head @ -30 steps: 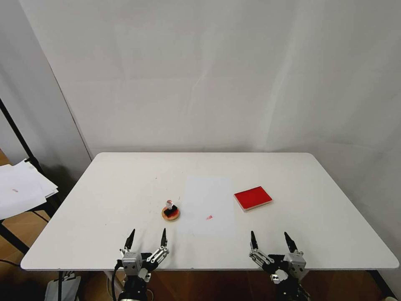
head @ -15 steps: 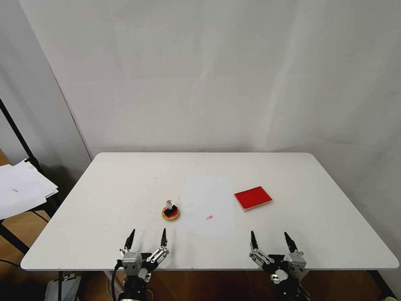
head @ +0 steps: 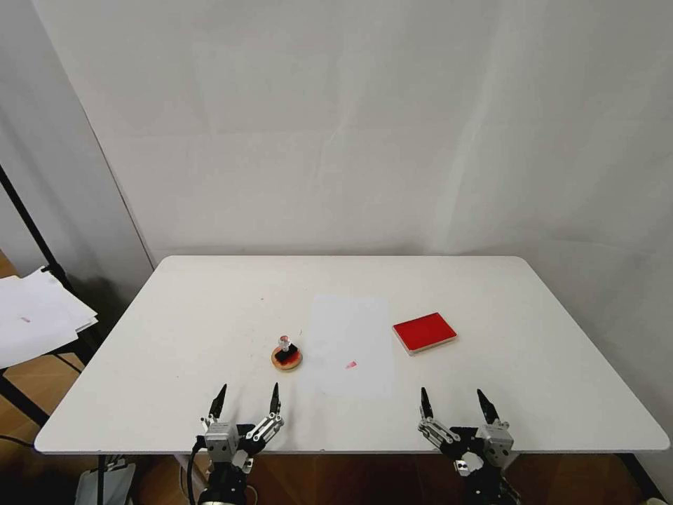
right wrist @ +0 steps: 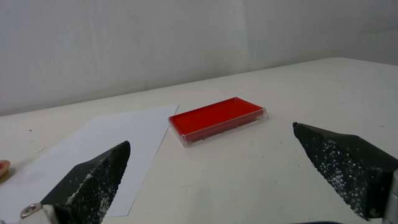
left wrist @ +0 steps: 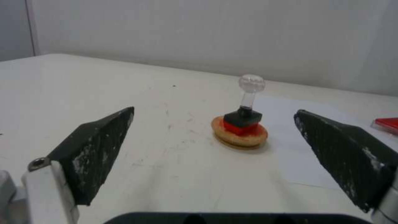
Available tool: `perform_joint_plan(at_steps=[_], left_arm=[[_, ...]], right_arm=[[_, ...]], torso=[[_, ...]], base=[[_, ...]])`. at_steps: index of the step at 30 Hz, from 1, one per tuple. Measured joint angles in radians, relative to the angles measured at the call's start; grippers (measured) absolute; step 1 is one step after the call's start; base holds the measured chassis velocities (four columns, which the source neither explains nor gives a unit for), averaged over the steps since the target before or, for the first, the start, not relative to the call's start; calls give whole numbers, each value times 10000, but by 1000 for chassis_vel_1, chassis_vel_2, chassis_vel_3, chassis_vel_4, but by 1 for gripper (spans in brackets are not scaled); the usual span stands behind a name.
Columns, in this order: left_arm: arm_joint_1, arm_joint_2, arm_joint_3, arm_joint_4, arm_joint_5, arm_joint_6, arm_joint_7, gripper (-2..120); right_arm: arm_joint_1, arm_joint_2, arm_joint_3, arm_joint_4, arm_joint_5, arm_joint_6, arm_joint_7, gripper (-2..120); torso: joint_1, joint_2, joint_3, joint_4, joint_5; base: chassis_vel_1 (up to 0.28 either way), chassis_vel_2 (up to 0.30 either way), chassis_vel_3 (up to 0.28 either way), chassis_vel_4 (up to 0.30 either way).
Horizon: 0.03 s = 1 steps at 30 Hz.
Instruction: Pick up the stamp from the ink pad and place it onto another ink pad.
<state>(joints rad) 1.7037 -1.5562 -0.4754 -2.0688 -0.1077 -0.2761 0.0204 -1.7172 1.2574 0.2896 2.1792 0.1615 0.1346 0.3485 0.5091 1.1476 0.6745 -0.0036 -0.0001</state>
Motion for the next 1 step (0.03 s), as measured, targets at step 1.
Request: perform_joint_plan(at_steps=[1], left_arm=[[0, 0, 0, 0, 0, 0, 0, 102]], right_arm=[[0, 0, 0, 0, 0, 0, 0, 100]], torso=[[0, 0, 0, 0, 0]], base=[[0, 0, 0, 0]])
